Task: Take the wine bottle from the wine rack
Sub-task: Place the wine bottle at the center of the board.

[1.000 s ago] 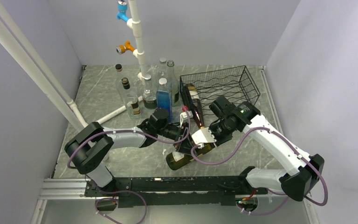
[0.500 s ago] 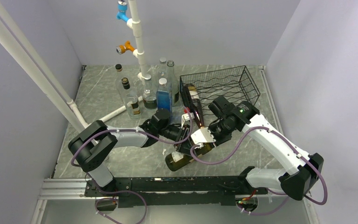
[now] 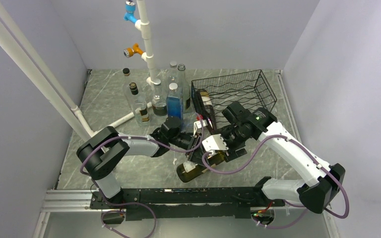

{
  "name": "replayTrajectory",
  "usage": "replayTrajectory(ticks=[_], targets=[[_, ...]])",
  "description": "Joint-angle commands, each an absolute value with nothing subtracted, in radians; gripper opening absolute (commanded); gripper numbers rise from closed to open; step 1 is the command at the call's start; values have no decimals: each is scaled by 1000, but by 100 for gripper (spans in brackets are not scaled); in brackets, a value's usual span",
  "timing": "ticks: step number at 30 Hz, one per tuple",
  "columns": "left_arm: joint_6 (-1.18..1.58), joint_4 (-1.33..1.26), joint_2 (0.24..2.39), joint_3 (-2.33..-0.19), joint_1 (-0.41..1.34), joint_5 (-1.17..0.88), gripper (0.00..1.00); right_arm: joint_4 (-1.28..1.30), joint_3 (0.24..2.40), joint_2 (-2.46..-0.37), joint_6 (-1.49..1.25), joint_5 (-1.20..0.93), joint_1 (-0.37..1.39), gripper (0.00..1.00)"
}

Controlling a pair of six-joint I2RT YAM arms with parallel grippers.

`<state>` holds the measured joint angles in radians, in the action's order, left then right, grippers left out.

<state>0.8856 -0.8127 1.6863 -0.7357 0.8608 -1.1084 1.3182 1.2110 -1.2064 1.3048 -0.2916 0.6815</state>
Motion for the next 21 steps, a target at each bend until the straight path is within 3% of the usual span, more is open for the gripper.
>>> replayTrajectory(ticks=[1, 9, 21], targets=[[890, -913, 1637, -728, 868, -1120, 0, 1276, 1248, -1170, 1275, -364, 677, 80], [854, -870, 1599, -704, 869, -1078, 0, 1343, 1307, -1132, 1266, -477, 622, 95], [761, -758, 1474, -651, 869, -971, 0, 1418, 1351, -1002, 1248, -698, 452, 98]])
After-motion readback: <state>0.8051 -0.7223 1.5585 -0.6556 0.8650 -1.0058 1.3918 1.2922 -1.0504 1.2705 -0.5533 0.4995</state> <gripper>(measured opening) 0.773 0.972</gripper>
